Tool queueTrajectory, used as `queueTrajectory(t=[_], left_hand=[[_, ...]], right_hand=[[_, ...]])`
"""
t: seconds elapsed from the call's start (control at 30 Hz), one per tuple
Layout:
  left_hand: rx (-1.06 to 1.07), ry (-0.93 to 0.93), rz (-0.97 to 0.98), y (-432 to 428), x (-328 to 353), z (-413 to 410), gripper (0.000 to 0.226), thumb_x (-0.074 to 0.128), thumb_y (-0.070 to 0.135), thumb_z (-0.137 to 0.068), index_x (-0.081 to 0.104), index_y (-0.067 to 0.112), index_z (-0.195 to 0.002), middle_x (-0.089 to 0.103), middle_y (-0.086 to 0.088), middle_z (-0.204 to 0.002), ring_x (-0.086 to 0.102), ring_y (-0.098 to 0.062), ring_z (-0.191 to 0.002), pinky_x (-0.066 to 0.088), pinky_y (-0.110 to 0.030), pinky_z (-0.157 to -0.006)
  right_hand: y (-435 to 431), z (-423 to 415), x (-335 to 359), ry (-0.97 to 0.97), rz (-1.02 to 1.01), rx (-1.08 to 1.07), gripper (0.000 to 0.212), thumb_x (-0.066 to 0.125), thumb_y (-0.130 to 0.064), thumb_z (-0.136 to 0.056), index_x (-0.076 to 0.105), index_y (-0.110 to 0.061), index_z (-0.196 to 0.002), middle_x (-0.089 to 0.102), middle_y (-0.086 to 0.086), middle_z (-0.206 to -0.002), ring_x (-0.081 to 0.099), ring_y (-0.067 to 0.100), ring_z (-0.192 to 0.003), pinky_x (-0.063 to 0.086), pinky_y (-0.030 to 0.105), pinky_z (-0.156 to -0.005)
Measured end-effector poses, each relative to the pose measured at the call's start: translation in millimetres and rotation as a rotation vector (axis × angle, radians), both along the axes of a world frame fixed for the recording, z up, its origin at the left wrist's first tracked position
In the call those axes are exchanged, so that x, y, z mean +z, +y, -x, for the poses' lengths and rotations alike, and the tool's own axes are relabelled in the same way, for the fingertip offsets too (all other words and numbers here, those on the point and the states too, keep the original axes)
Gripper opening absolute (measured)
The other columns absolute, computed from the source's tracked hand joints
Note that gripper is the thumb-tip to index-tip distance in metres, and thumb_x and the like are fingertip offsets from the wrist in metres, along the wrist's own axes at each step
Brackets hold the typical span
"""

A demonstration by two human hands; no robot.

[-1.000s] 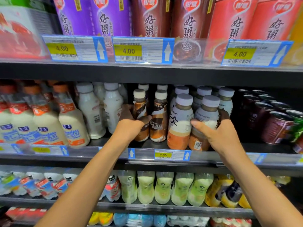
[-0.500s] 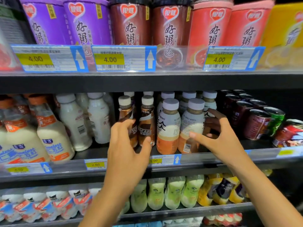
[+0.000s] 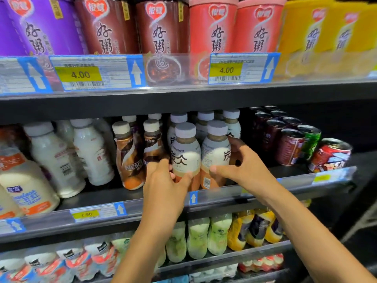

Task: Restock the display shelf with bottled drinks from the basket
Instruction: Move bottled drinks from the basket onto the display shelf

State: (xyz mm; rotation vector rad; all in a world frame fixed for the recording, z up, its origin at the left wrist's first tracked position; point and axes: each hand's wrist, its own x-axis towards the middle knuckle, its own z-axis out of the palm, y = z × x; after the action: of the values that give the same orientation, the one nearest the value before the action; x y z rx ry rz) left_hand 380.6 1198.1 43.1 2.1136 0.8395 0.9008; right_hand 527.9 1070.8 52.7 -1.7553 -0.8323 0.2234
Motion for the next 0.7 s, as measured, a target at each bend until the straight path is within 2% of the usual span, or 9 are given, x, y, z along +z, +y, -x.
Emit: queueTrajectory(t=[0.13, 0.2, 0.27, 0.33, 0.37, 0.47, 0.53, 0.6, 0.7], left_hand=[[-0.029, -0.026, 0.024, -8, -2, -13, 0.042, 0.08, 0.043, -0.075, 0.047, 0.027, -0.095, 0.047, 0.006, -0.1, 0.051, -0.013, -0.09, 0.043, -0.029, -0.075], [-0.054, -0.038, 0.084, -14, -1, -21, 0.049, 0.082, 0.046, -0.073, 0.045, 0.026, -0.098, 0.056, 0.006, -0.102, 0.057, -0.014, -0.093, 0.051, -0.036, -0.077], [-0.04, -0.011, 0.11, -20, 3, -29, 0.053, 0.082, 0.049, -0.071, 0.043, 0.024, -0.097, 0.062, 0.005, -0.1, 0.062, -0.018, -0.092, 0.054, -0.038, -0.076], [0.002, 0.073, 0.071, -28, 8, -37, 0.057, 0.08, 0.053, -0.073, 0.039, 0.021, -0.096, 0.054, 0.006, -0.093, 0.06, -0.023, -0.094, 0.048, -0.035, -0.072], [0.029, 0.123, 0.041, -31, 10, -40, 0.058, 0.078, 0.056, -0.073, 0.037, 0.02, -0.094, 0.048, 0.005, -0.091, 0.058, -0.026, -0.096, 0.042, -0.033, -0.07], [0.072, 0.216, -0.034, -36, 11, -48, 0.062, 0.071, 0.066, -0.073, 0.043, 0.015, -0.097, 0.051, -0.004, -0.1, 0.056, -0.031, -0.104, 0.036, -0.033, -0.07], [0.071, 0.246, -0.064, -36, 8, -52, 0.072, 0.066, 0.071, -0.073, 0.052, 0.009, -0.106, 0.054, -0.009, -0.111, 0.055, -0.033, -0.106, 0.038, -0.035, -0.073], [0.081, 0.231, -0.068, -35, 6, -52, 0.074, 0.066, 0.07, -0.073, 0.053, 0.007, -0.109, 0.054, -0.01, -0.112, 0.055, -0.034, -0.107, 0.037, -0.035, -0.074], [0.064, 0.19, -0.062, -33, 4, -51, 0.059, 0.07, 0.064, -0.074, 0.047, 0.014, -0.094, 0.051, -0.003, -0.096, 0.054, -0.03, -0.1, 0.036, -0.033, -0.071]], right_hand=[[-10, -8, 2, -0.053, 0.037, -0.04, 0.072, 0.09, -0.03, -0.065, 0.055, -0.027, -0.128, 0.066, -0.008, -0.12, 0.066, 0.008, -0.106, 0.055, 0.037, -0.094], [-17, -14, 2, -0.085, 0.074, -0.08, 0.086, 0.089, -0.047, -0.056, 0.051, -0.029, -0.131, 0.064, -0.01, -0.121, 0.064, 0.009, -0.108, 0.055, 0.038, -0.093], [-23, -20, 2, -0.116, 0.093, -0.123, 0.085, 0.089, -0.05, -0.055, 0.05, -0.03, -0.128, 0.062, -0.01, -0.121, 0.062, 0.008, -0.108, 0.053, 0.031, -0.088], [-28, -24, 3, -0.121, 0.102, -0.15, 0.077, 0.091, -0.044, -0.06, 0.048, -0.031, -0.122, 0.061, -0.009, -0.118, 0.06, 0.008, -0.105, 0.051, 0.023, -0.08], [-29, -27, 3, -0.129, 0.122, -0.16, 0.079, 0.09, -0.047, -0.06, 0.047, -0.031, -0.124, 0.06, -0.007, -0.118, 0.06, 0.009, -0.106, 0.051, 0.023, -0.08], [-30, -35, 2, -0.162, 0.188, -0.17, 0.092, 0.085, -0.063, -0.052, 0.047, -0.024, -0.126, 0.058, -0.003, -0.122, 0.058, 0.015, -0.111, 0.053, 0.036, -0.09], [-32, -37, 2, -0.162, 0.185, -0.135, 0.086, 0.086, -0.058, -0.057, 0.046, -0.024, -0.124, 0.059, -0.005, -0.119, 0.059, 0.013, -0.109, 0.052, 0.034, -0.089], [-35, -38, 3, -0.134, 0.176, -0.07, 0.083, 0.088, -0.048, -0.064, 0.04, -0.027, -0.13, 0.058, -0.013, -0.118, 0.058, 0.005, -0.106, 0.051, 0.028, -0.089], [-41, -41, 3, -0.04, 0.127, 0.058, 0.083, 0.084, -0.024, -0.077, 0.032, -0.03, -0.141, 0.058, -0.016, -0.121, 0.069, 0.01, -0.098, 0.057, 0.035, -0.088]])
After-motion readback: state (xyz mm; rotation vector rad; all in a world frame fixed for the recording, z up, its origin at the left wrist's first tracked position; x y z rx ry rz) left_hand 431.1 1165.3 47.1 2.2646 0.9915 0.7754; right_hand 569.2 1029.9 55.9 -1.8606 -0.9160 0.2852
